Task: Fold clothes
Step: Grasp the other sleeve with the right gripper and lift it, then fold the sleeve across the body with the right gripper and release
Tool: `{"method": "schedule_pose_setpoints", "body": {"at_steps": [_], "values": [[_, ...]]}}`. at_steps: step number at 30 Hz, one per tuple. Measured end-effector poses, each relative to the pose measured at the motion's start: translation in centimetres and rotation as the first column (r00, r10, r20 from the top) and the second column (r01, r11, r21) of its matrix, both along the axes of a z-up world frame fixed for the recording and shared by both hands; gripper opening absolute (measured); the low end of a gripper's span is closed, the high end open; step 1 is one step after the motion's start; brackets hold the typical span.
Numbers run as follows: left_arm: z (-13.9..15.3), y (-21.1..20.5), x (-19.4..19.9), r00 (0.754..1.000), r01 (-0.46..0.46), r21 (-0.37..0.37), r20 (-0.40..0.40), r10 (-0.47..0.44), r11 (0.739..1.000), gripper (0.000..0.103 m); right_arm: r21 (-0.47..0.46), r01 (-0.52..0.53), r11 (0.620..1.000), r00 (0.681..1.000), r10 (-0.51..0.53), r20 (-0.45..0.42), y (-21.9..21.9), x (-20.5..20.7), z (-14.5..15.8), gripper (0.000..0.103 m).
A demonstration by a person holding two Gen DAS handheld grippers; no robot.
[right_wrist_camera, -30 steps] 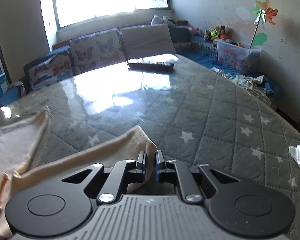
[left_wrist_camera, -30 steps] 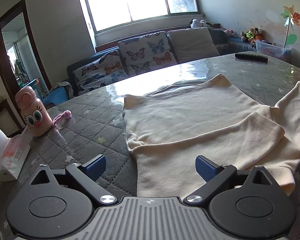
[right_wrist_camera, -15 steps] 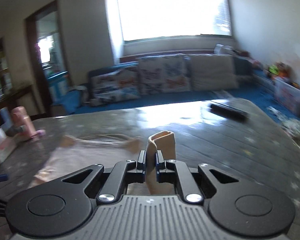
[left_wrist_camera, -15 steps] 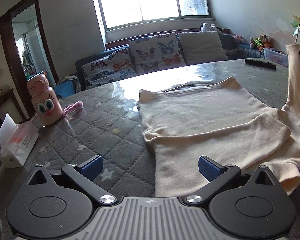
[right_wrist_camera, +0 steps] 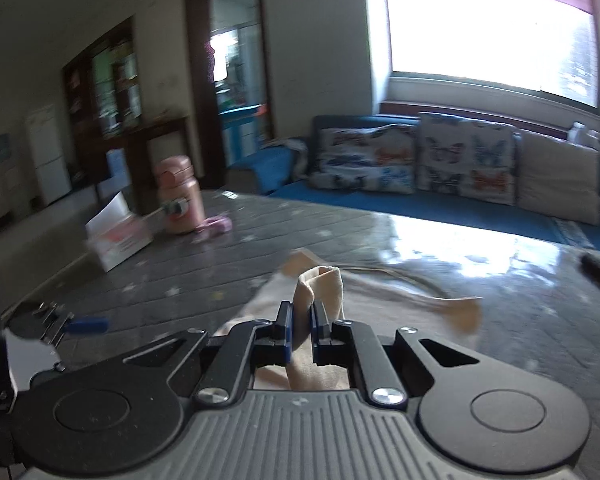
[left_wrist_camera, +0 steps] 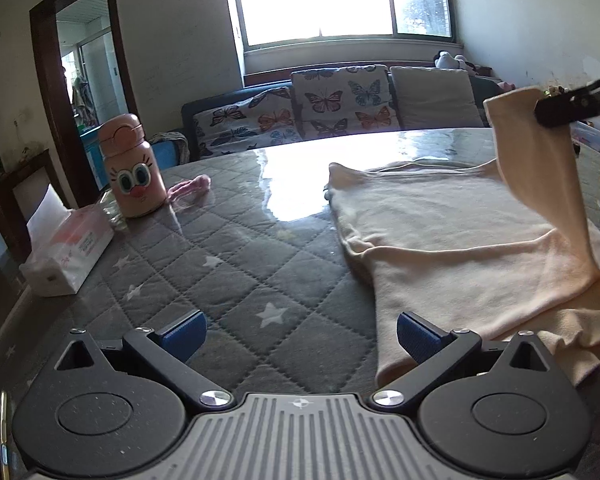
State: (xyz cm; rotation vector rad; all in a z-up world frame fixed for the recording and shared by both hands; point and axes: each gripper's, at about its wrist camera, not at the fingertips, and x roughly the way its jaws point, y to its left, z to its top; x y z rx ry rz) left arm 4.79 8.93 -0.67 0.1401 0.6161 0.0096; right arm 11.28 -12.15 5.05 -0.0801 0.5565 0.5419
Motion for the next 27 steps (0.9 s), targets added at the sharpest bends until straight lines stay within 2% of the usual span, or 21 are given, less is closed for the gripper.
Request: {"method": "schedule_pose_setpoints", "body": {"at_steps": [6,14,20,27], "values": [[-0.2,0.5,0.1,1.0,-0.016,-0.011,-0.004,0.016,1.0,0.103,-0.032,-0.108,0.994,0.994,0.107,-0.037,3.7,-1.0,-1.9,0.008],[0.2,0.6,0.2,1.0,-0.027,-0.007,0.004,0.027,1.0,0.103,-0.037,-0.196,0.98,0.977,0.192,-0.087,4.4,-2.5,-3.6,0.011],[0.9,-0.1,0.7,1.0,-0.014,-0.013,0.024,0.014,1.0,0.103,-0.096,-0.14,0.985,0.983,0.127,-0.13,0.3,-2.7,-3.9,0.012],[1.0,-2.8,1.9,0.998,0.056,0.001,0.024,-0.056,0.998,0.103,-0.148,-0.036,0.988,0.973,0.001,-0.23,-4.7,-2.3,-6.2,0.012]]}}
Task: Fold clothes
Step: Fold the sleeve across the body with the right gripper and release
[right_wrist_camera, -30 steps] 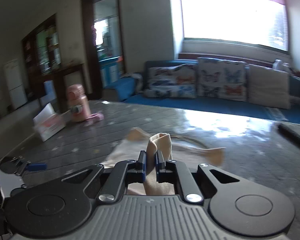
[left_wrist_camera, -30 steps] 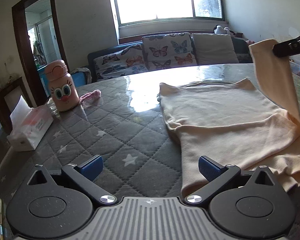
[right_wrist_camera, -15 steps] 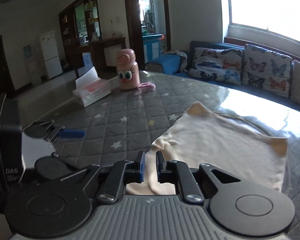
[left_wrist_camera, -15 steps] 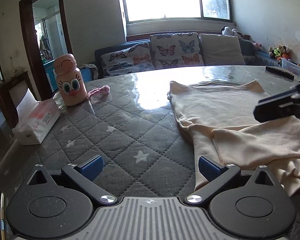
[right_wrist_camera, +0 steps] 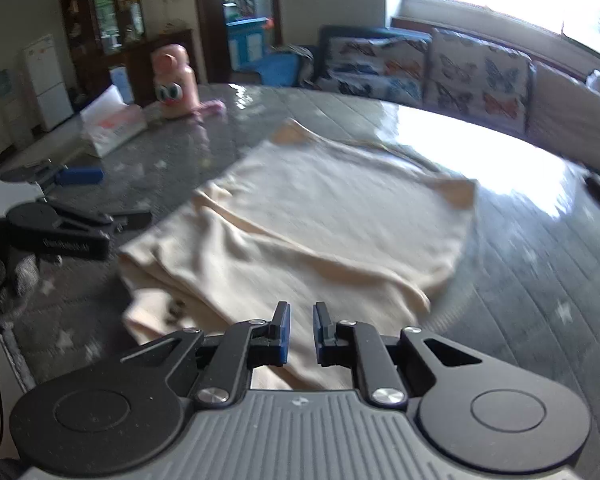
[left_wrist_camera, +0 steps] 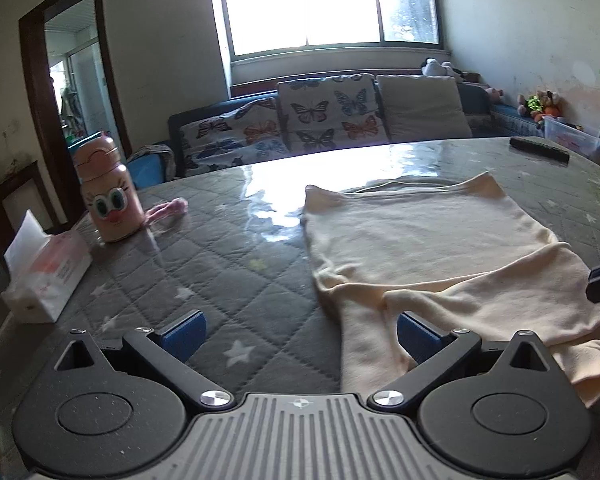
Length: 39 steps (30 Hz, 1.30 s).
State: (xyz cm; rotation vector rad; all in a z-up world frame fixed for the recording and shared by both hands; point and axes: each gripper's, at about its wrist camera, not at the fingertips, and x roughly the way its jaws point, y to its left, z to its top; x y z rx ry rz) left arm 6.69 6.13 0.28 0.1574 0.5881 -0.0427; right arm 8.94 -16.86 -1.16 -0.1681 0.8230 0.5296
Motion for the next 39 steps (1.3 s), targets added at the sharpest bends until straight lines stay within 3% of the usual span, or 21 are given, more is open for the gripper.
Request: {"method": "schedule_pose_setpoints", "body": {"at_steps": [9,20,26,32,35,39], "values": [[-2.0,-1.0,1.3,0.998,0.014,0.085,-0.055,-0.009,0.996,0.103,-0.024,0.048,0.999,0.997,-0.049,-0.057,-2.6,-0.4,-2.1,0.015],[-0.1,-2.2,2.6,0.999,0.049,0.073,-0.012,-0.048,0.996,0.103,0.033,0.048,0.998,0.999,-0.048,0.021,-1.7,3.0,-0.5,0.019],[-2.2,-2.9,4.3,0.998,0.043,0.141,-0.053,-0.036,0.989,0.103,0.04,0.068,0.997,0.998,-0.068,-0.008,-1.4,4.5,-2.1,0.024],[-1.5,-1.9,4.2,0.999,0.027,0.118,-0.05,-0.021,0.993,0.103,0.042,0.081,0.996,0.996,-0.08,-0.03,-2.0,4.8,-2.8,0.024],[-0.7,-2.6,4.0,0.998,0.06,0.101,-0.03,-0.057,0.993,0.103,0.037,0.063,0.997,0.998,-0.062,-0.014,-1.5,4.7,-2.4,0.031],[-1.6,-3.6,5.0,0.995,0.087,0.132,-0.052,-0.081,0.987,0.103,0.03,0.032,0.999,0.999,-0.032,-0.004,-0.6,4.8,-2.2,0.033]]}}
